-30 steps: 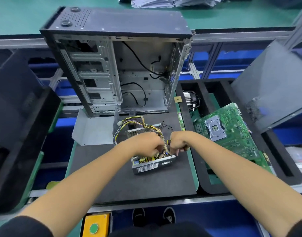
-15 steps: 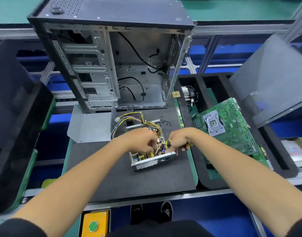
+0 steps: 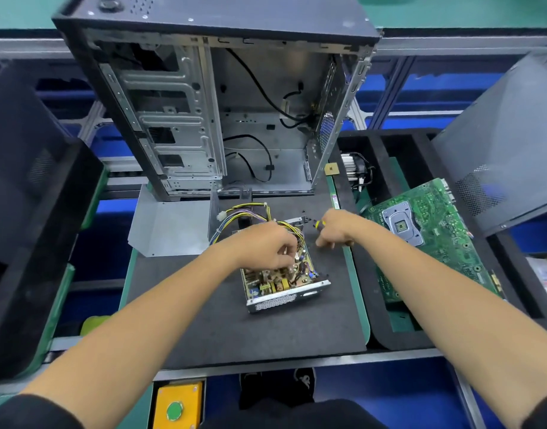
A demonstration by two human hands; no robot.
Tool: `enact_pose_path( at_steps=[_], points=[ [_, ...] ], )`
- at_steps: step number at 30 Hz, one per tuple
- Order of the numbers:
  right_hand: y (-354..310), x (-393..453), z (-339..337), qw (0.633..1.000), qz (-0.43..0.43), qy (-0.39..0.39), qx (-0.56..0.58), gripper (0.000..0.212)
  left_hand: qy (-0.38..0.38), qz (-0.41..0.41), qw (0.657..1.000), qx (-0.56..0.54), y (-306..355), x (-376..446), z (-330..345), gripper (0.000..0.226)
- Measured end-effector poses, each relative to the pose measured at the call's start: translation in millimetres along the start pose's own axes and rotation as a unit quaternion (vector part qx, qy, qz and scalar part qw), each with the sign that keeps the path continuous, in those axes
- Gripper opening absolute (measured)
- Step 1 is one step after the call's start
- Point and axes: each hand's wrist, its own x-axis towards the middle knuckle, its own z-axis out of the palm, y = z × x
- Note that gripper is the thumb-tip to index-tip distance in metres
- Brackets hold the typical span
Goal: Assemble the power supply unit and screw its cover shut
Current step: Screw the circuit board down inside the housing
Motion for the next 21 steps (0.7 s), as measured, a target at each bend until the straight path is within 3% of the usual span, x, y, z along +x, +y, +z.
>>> enact_pose_path(
  at_steps=[2, 6, 9, 15, 21],
  points=[
    [-4, 10, -5, 0.995, 0.008, 0.104, -0.012, 0.028, 0.072, -0.007, 0.997, -0.008, 5, 5, -9, 0.009],
    [-8, 30, -9, 0.984, 0.017, 0.175, 0.022, 0.014, 0.191, -0.033, 0.981, -0.027, 7, 26, -29, 0.009],
    [-5, 41, -9, 0.979, 0.027, 0.199, 0.022, 0.008, 0.153, -0.082, 0.984, -0.030, -3, 49, -42, 0.011],
    [5, 59, -7, 0.982, 0.057, 0.176, 0.036, 0.014, 0.036, -0.143, 0.988, -0.036, -23, 95, -33, 0.018],
    [5, 65, -13, 0.987, 0.051, 0.144, 0.052, 0.023, 0.006, -0.180, 0.983, -0.042, -34, 117, -25, 0.020]
  ],
)
